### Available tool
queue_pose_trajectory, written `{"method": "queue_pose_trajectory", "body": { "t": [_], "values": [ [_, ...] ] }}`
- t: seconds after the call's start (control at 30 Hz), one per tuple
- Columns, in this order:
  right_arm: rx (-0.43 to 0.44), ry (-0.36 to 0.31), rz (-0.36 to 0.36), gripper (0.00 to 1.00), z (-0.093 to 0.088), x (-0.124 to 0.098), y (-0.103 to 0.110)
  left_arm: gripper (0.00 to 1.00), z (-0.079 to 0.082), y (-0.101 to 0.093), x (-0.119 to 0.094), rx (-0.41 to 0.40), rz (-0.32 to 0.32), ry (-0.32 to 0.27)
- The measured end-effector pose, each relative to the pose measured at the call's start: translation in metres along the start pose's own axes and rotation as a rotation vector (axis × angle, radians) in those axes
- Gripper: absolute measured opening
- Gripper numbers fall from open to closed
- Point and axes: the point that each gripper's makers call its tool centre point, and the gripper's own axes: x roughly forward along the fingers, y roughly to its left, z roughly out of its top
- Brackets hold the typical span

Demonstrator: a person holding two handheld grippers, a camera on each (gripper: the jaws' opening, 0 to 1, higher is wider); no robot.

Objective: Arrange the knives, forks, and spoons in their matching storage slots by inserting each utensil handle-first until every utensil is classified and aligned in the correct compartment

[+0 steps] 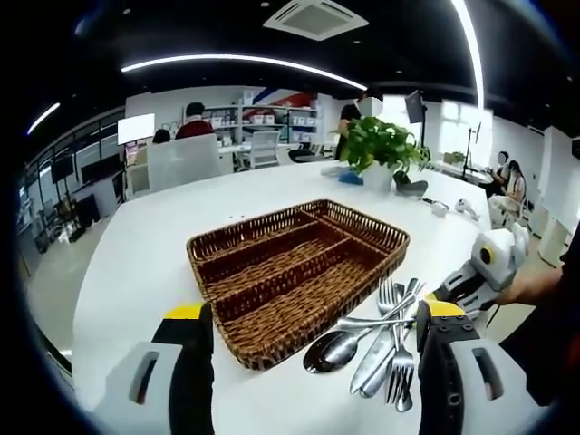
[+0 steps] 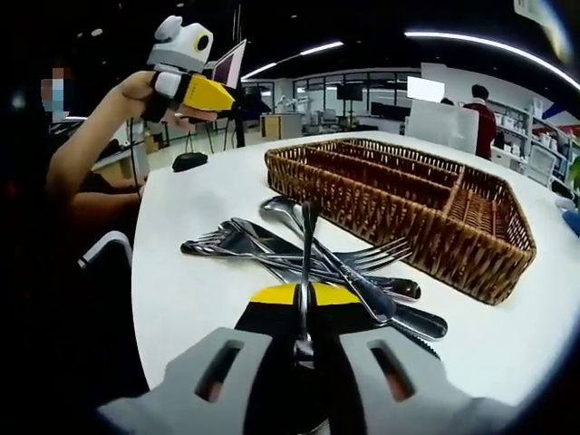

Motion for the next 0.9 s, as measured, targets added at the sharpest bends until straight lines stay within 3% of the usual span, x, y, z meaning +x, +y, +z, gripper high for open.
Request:
{"method": "queue_pose_trajectory", "body": {
  "t": [0.9],
  "values": [
    [-0.006,-0.002,-0.019,0.01,0.003,-0.011,-0.007,0.95,-0.002,-0.004,0.001,0.007,-0.013,-0.004]
  ]
}}
